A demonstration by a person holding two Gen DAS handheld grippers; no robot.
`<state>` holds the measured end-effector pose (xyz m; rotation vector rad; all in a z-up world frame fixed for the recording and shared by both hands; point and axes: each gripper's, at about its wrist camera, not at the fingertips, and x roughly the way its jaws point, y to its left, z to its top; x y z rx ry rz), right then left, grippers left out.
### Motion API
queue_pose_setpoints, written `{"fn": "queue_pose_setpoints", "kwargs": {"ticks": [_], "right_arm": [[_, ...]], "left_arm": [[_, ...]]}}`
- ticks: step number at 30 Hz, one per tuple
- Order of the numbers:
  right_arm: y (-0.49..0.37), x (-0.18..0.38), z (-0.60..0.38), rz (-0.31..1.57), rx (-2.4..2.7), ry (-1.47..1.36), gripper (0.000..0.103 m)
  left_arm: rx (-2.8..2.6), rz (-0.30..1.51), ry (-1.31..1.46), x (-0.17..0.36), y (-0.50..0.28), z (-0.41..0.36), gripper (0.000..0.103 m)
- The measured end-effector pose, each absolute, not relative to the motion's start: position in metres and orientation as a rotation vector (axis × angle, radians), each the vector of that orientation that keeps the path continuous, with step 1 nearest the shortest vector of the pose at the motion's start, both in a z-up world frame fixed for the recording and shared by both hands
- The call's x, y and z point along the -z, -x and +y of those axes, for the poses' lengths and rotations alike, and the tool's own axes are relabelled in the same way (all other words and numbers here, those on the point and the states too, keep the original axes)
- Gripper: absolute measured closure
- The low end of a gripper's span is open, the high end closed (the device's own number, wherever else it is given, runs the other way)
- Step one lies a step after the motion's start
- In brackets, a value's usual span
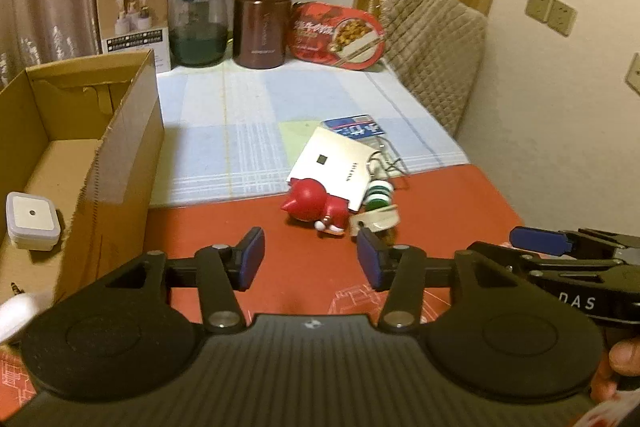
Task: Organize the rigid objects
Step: 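Grasp the red toy figure with the left tool while the right tool grasps the white plug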
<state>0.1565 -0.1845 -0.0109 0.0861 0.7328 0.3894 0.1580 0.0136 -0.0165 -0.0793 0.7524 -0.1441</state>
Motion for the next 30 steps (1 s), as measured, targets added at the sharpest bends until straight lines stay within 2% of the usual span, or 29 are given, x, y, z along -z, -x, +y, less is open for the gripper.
{"fn": "queue_pose_setpoints", "kwargs": {"ticks": [2, 4, 7, 16, 29, 30], "right_arm": [[-0.168, 0.02, -0.182, 0.741, -0.401, -0.083, 0.041], [-0.179, 0.029, -0.179, 0.756, -0.412, -0.08, 0.04], [-0.193, 0.041, -0.175, 0.765, -0.427, -0.07, 0.038], [-0.224, 0.064, -0.161, 0.778, -0.478, -0.074, 0.031], [-0.257, 0.089, -0.145, 0.816, -0.51, -0.085, 0.032], [-0.258, 0.089, -0.144, 0.816, -0.511, -0.084, 0.037]], "left_arm": [[0.131, 0.757, 0.086, 0.025, -0.166, 0.014, 0.048], [0.12, 0.761, 0.091, 0.032, -0.173, 0.015, 0.033], [0.098, 0.759, 0.108, 0.044, -0.182, 0.018, 0.022], [0.063, 0.788, 0.137, 0.068, -0.205, 0.026, 0.017], [0.056, 0.801, 0.144, 0.078, -0.217, 0.032, 0.015], [0.056, 0.802, 0.144, 0.078, -0.217, 0.032, 0.015]]}}
